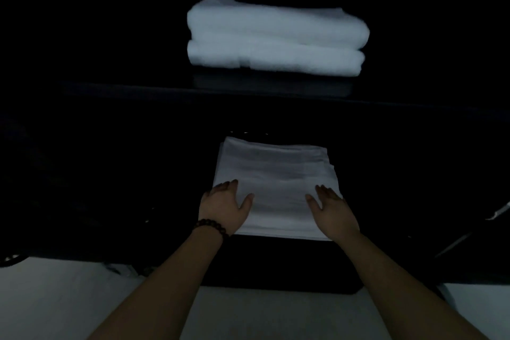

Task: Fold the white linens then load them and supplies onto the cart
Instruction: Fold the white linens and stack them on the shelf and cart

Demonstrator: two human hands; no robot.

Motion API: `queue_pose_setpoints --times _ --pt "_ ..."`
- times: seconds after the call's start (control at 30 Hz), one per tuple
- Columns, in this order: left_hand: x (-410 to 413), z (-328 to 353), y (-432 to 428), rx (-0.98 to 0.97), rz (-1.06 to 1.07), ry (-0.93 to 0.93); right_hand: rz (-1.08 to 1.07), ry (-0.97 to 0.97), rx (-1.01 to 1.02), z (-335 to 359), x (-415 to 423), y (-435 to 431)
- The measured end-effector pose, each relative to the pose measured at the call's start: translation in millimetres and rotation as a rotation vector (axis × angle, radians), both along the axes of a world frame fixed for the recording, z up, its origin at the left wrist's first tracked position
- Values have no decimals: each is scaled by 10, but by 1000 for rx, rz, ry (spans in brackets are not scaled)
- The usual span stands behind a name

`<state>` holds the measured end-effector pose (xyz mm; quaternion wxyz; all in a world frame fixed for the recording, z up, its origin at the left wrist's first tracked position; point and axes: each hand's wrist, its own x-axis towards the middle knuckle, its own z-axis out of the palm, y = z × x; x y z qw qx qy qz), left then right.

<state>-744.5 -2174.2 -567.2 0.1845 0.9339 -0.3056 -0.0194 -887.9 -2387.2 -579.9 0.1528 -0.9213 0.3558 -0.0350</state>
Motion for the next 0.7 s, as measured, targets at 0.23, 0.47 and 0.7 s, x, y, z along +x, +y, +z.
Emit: queue_pose_setpoints --times 0.23,0.47,0.7 --pt "-501 1140 260 35 -42 137 58 -23 193 1311 -376 505" --pt "-1112 2362 584 115 -70 250 45 75 376 2557 -903 1066" --pt "-1545 3590 705 90 -93 289 -25 33 432 3683 -1325 1410"
